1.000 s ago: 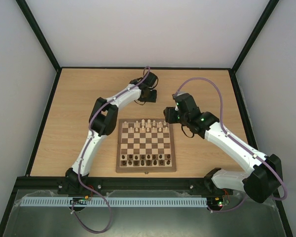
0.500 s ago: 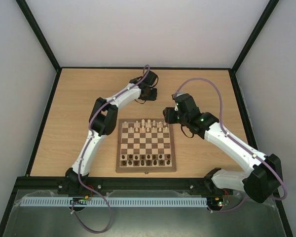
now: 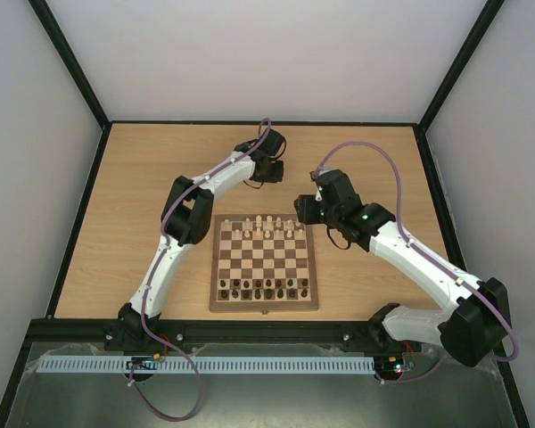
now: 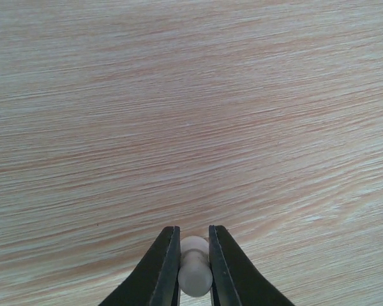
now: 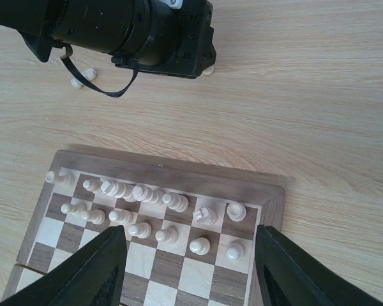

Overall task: Set up the chess pieces on the board
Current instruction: Pick up the chess piece at the center of the board, then place the chess piece on the chessboard.

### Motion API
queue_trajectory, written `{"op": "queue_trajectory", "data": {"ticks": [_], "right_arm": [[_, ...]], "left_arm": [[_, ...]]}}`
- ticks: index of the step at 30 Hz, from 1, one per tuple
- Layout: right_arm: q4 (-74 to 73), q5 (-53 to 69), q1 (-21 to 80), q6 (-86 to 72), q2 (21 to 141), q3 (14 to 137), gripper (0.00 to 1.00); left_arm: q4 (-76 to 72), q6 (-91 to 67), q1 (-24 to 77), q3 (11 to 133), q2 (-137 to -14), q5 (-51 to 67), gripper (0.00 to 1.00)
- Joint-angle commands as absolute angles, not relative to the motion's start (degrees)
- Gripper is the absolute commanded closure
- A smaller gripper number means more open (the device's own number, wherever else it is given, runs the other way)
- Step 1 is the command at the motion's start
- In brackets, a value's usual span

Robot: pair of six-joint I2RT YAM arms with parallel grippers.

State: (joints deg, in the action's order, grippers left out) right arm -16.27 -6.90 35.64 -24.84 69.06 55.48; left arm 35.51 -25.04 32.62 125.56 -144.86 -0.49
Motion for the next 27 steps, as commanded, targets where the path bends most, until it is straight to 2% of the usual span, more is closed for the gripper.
{"op": "queue_trajectory", "data": {"ticks": [1,13,27], "right_arm": [[-15.4,-6.4,35.5,-25.1,68.4,54.5,0.44],[-15.9,-5.6,35.5,-25.0,66.6,54.4,0.45],[-16.0,-4.5,35.5,-24.9,66.3,54.1,0.45]], "left_arm": [[36.8,-25.4,33.0,122.6,-143.6,-2.5,0.87],[32.5,-25.9,33.1,98.3,-118.6,-9.7,0.88],[34.7,-29.2,35.5,74.6,-89.8,-13.7,0.85]]}}
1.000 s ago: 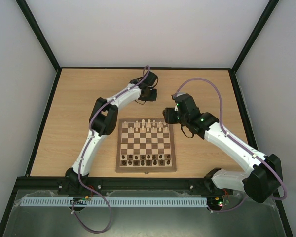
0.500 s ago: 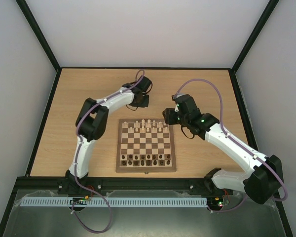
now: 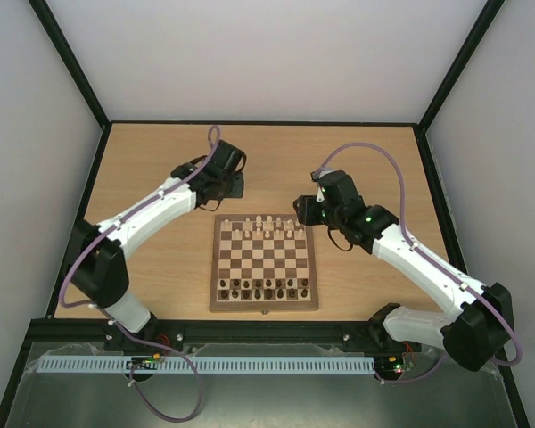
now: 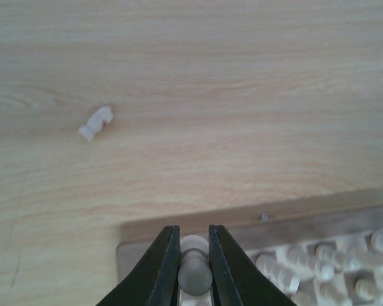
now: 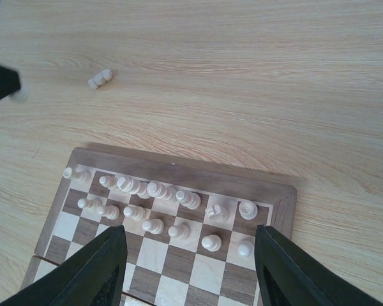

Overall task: Set up the chess pieces on the board
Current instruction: Place the chess piece on the chessboard.

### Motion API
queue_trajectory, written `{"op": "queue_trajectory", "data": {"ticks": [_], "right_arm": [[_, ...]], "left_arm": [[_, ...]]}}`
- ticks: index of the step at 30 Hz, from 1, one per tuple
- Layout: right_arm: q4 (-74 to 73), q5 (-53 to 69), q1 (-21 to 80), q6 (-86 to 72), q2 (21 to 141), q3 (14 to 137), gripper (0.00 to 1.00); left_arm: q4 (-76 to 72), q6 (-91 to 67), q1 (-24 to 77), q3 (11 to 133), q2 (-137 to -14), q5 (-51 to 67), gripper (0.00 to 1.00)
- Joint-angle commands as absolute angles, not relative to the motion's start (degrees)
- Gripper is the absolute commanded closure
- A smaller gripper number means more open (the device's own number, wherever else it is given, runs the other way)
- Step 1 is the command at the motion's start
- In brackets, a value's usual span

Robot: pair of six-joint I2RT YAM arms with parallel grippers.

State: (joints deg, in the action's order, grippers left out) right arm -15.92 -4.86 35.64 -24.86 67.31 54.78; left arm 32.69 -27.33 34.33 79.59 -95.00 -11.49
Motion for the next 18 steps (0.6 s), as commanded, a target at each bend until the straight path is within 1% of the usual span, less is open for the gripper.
{"op": "queue_trajectory", "data": {"ticks": [1,8,13,18], "right_arm": [[-16.0,-4.5,35.5,-24.9,66.3,54.2,0.45],[-15.9,-4.6,35.5,-24.9,66.5,54.1,0.45],[-15.7,-4.4,35.5,-24.9,67.1,54.1,0.45],[-15.5,-4.1,35.5,-24.9,68.0,54.3,0.45]], "left_arm": [[35.0,-29.6,36.0,73.1,-88.1,-13.9,0.85],[34.7,-33.0,40.2,62.1,-79.0,-15.1,0.83],[33.2,-35.2,42.0,55.2,-75.7,-15.4,0.83],[31.9,-36.1,42.4,51.4,-74.2,-15.2,0.83]]}}
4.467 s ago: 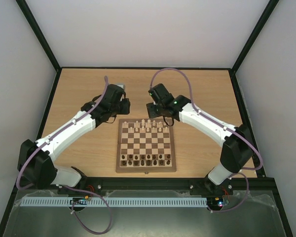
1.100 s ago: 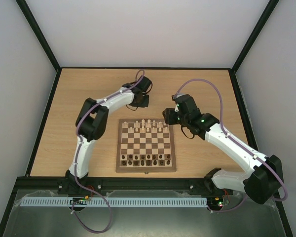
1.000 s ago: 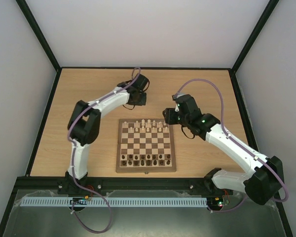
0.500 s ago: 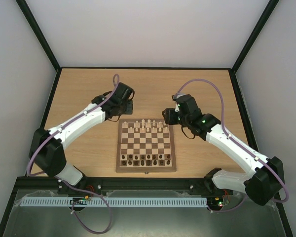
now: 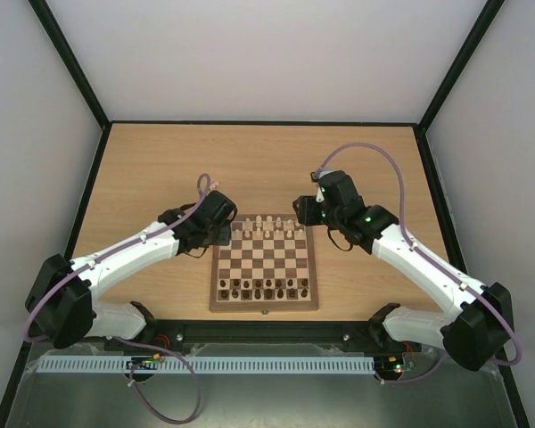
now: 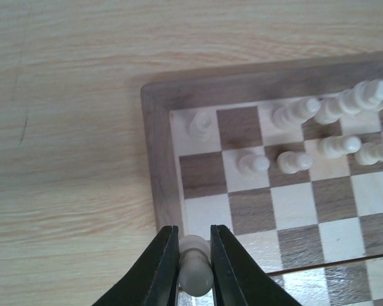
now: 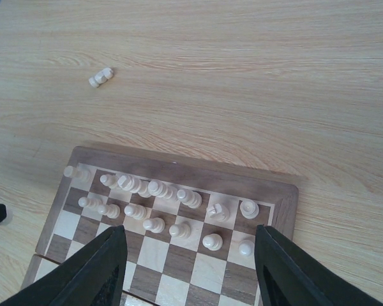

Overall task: Set up the chess pieces on the board
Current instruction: Place the chess piece on the chessboard.

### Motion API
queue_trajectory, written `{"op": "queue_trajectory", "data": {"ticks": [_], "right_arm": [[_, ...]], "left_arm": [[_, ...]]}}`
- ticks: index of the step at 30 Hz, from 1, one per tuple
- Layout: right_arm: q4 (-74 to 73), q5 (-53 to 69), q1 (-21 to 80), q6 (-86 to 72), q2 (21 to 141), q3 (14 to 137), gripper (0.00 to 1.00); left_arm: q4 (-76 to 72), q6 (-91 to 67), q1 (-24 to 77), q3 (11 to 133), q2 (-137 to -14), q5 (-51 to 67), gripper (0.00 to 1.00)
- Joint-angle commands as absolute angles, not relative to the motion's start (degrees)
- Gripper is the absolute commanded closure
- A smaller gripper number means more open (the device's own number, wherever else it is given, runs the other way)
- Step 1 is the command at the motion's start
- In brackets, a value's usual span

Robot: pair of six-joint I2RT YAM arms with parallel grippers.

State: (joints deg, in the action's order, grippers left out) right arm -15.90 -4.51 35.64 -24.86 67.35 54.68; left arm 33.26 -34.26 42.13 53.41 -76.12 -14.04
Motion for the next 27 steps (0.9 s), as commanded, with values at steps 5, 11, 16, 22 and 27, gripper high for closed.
{"op": "queue_trajectory", "data": {"ticks": [5,11,16,22,27], "right_arm": [[-15.4,-4.1,35.5,-24.9,68.3,54.3,0.45],[-15.6,-4.4,35.5,-24.8,68.2,54.2,0.45],[-15.7,-4.5,35.5,-24.7,67.9,54.1,0.45],[-15.6,-4.1,35.5,-24.7,67.7,54.0,0.45],[-15.6,-3.6,35.5,-24.6,67.7,53.9,0.45]], "left_arm": [[29.7,-36.3,42.5,49.9,-75.6,-16.1,0.82],[25.6,-35.9,42.5,49.7,-80.1,-15.5,0.82],[23.7,-35.8,42.3,49.8,-83.2,-16.2,0.82],[21.6,-35.9,42.2,49.3,-84.7,-16.5,0.82],[20.6,-35.8,42.3,49.2,-86.1,-16.5,0.82]]}}
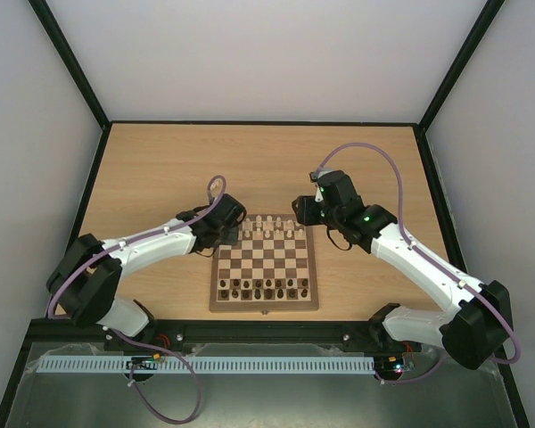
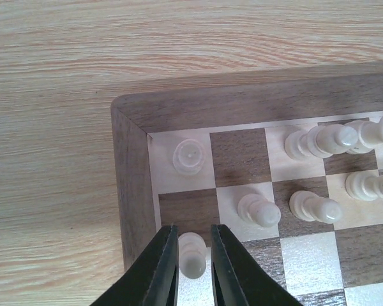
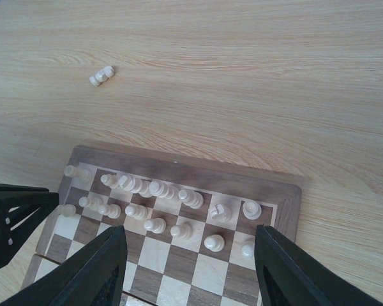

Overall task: Set up the chess pieces on the board
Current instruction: Place the chess piece on the chessboard.

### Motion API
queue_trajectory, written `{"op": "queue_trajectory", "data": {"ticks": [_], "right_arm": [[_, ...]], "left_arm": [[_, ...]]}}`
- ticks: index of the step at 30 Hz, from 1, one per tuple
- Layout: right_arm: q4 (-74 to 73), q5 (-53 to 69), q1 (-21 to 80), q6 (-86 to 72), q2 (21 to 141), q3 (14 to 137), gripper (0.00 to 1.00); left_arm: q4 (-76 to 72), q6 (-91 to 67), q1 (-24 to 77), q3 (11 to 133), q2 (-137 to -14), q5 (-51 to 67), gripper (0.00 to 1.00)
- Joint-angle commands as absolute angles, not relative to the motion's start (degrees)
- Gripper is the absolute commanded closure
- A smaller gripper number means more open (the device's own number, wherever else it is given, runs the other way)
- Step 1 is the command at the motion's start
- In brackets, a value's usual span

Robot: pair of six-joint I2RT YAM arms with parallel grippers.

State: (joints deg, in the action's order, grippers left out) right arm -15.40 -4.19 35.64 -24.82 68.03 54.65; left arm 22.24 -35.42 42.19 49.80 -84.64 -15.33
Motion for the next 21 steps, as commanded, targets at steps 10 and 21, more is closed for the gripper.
{"op": "queue_trajectory", "data": {"ticks": [10,21], "right_arm": [[-15.6,-3.4,35.5,-24.6,67.6,53.8,0.45],[-15.5,-3.0,35.5,-24.5,67.9,53.8,0.45]], "left_arm": [[20.0,-36.1,42.4,48.4,-86.4,-16.9,0.82],[21.7,-36.9,42.6,47.5,-85.4,-16.8,0.76]]}}
